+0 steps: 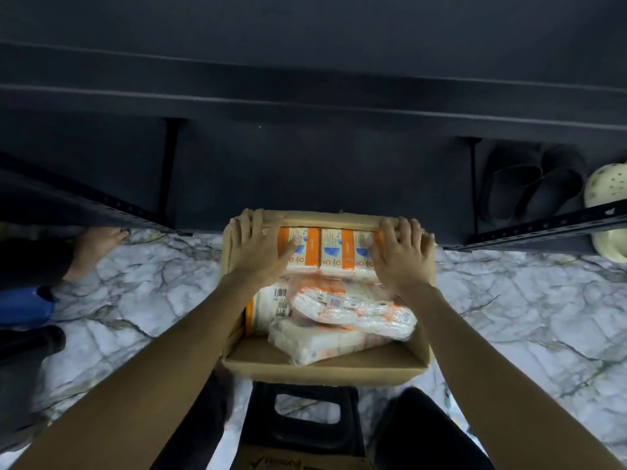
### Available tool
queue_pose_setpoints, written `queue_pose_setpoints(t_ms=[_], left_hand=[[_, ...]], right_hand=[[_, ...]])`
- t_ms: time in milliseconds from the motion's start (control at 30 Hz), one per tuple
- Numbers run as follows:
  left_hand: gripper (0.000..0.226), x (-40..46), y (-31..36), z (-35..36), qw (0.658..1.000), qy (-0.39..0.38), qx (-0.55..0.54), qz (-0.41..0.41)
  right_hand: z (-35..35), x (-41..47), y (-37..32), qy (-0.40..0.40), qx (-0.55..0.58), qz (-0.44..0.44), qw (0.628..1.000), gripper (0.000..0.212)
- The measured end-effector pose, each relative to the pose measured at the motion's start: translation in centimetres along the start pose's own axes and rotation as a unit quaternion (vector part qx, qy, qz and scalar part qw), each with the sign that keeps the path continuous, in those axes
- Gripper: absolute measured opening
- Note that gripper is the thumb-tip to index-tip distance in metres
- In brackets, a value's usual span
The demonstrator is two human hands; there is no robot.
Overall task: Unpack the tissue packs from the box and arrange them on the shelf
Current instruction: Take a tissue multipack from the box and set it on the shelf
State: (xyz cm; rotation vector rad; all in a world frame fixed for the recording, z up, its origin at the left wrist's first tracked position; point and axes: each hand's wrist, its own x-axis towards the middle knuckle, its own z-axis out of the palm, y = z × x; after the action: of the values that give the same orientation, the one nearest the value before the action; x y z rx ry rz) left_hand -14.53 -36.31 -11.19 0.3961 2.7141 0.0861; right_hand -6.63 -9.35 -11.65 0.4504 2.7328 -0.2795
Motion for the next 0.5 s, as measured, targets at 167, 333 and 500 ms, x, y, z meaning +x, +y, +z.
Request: queue_pose_setpoints(t_ms=[167, 333, 500], left_hand=[[0.071, -0.5, -0.2, 0.7, 0.998, 0.036, -0.047, 0.005], [0.076, -1.0, -0.5, 1.4, 0.997, 0.065, -0.050, 0.015], [0.081, -1.5, -0.7, 1.6, 0.995, 0.083, -0.054, 0.027]], right_hand=[[0.9, -0.3, 0.3, 0.022, -0.015, -0.008, 1.000, 0.066], [2.3, -0.6, 0.3, 0.063, -0.012, -0.019, 0.998, 0.073], [2.7, -1.0, 0.5, 0.086, -0.020, -0.021, 0.996, 0.074]])
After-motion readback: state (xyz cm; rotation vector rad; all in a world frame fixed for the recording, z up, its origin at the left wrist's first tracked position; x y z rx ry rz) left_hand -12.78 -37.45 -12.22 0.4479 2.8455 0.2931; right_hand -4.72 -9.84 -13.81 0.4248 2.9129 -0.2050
